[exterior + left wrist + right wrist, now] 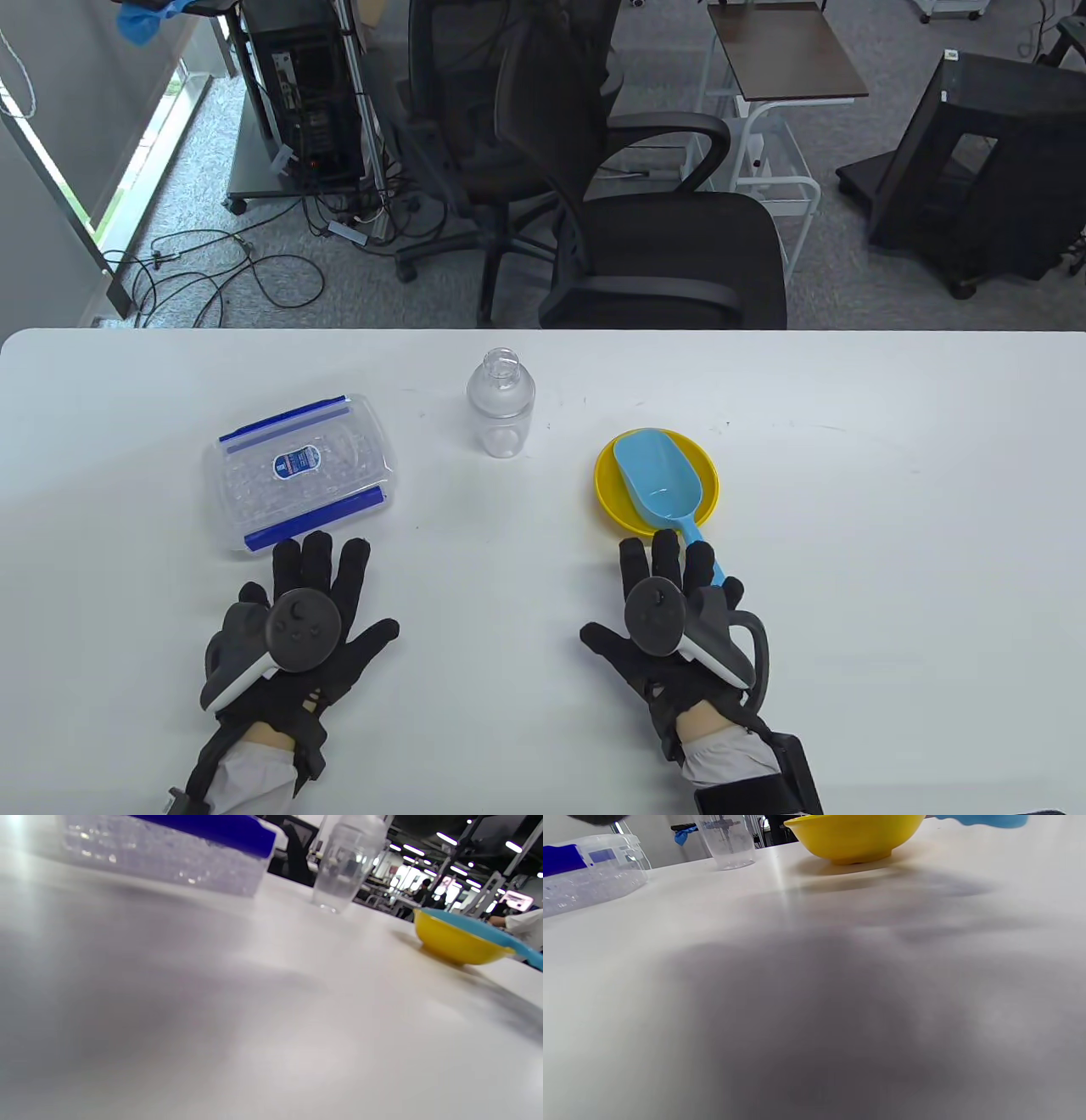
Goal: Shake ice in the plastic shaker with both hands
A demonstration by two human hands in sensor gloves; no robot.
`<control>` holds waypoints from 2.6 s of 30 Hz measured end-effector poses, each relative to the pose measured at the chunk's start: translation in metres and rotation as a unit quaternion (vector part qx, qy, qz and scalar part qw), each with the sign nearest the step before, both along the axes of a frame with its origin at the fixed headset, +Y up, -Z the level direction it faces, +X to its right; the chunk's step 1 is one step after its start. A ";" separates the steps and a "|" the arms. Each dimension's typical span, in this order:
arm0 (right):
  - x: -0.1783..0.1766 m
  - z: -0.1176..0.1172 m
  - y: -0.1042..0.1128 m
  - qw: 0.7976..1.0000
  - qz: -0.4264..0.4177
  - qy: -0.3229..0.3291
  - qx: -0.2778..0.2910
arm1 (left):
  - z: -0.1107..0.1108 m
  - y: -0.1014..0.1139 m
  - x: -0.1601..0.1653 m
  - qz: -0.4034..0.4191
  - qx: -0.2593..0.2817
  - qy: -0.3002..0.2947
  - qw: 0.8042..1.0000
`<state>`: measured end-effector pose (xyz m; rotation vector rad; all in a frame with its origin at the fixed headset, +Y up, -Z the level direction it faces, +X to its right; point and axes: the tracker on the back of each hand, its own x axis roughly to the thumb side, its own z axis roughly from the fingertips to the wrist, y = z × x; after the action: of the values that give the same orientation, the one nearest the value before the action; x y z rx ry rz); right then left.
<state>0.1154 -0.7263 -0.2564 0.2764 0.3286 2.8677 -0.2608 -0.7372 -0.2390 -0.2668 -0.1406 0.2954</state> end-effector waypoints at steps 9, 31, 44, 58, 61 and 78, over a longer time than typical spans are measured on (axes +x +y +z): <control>-0.032 -0.032 0.041 0.982 -0.190 -0.006 -0.015 | -0.003 0.001 0.004 0.010 -0.002 -0.012 1.000; -0.113 -0.190 0.011 0.807 -0.556 -0.201 0.009 | -0.005 0.002 -0.001 0.019 -0.004 -0.014 1.000; -0.122 -0.202 -0.015 0.857 -0.444 -0.260 0.027 | -0.008 0.002 0.002 0.023 -0.004 -0.016 1.000; -0.113 -0.123 0.037 0.874 -0.464 -0.113 0.093 | -0.002 0.008 0.005 0.067 0.017 -0.022 0.997; -0.106 -0.095 0.050 0.881 -0.455 -0.070 0.114 | 0.002 0.014 0.010 0.102 0.035 -0.026 0.994; -0.086 0.020 0.075 0.878 -0.377 0.081 0.284 | 0.005 0.090 0.093 0.350 0.125 -0.116 0.921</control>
<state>0.0293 -0.6514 -0.2363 0.5932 -0.5107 2.0892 -0.1683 -0.6468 -0.2336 0.0163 -0.5100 0.9512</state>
